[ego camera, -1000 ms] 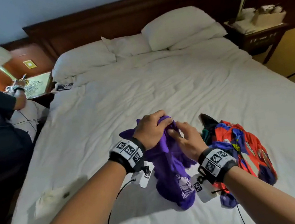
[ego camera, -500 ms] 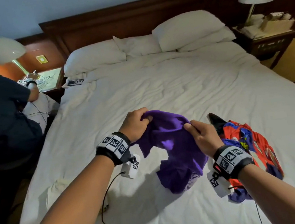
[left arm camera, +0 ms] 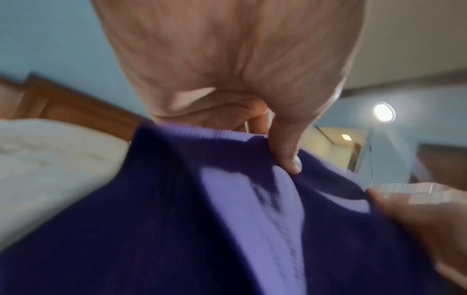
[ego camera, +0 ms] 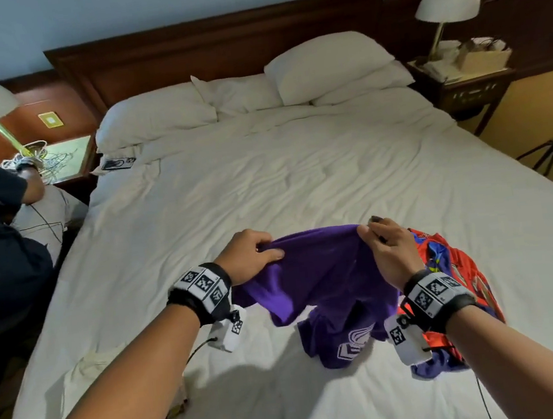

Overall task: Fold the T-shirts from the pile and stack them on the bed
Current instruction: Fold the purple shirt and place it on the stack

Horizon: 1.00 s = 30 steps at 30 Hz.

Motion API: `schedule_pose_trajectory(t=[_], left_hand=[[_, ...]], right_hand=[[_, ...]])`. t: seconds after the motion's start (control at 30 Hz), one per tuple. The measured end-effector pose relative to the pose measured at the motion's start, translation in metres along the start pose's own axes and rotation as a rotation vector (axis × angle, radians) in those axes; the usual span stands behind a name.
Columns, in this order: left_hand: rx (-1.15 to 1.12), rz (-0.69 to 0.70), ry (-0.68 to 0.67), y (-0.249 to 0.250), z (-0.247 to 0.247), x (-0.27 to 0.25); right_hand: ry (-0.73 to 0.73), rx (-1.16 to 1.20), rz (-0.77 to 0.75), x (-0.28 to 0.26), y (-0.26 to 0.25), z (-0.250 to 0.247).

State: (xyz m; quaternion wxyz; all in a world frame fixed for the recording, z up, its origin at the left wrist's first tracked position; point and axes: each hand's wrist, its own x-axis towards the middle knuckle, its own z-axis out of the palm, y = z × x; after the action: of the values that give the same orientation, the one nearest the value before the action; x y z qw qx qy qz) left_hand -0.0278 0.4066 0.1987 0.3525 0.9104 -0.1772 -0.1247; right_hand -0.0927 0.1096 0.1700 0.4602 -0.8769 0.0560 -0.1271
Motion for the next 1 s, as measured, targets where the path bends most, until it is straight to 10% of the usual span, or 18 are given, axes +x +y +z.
schedule_pose_trajectory(t=[0.37, 0.53, 0.63, 1.0], left_hand=[[-0.453, -0.038, 0.179, 0.063, 0.038, 0.024], [-0.463, -0.081, -0.007, 0.061, 0.027, 0.013], [-0.052, 0.023, -0.088, 0.050, 0.025, 0.001], [-0.290, -0.103, 0.213, 0.005, 0.026, -0.014]], right_hand=[[-0.179, 0.061, -0.319, -0.049, -0.040, 0.048], [-0.023, 0.237, -0.120, -0.027, -0.030, 0.036], [-0.045, 0.196, -0.109, -0.015, -0.030, 0.020], [-0.082, -0.079, 0.062, -0.011, -0.009, 0.014]])
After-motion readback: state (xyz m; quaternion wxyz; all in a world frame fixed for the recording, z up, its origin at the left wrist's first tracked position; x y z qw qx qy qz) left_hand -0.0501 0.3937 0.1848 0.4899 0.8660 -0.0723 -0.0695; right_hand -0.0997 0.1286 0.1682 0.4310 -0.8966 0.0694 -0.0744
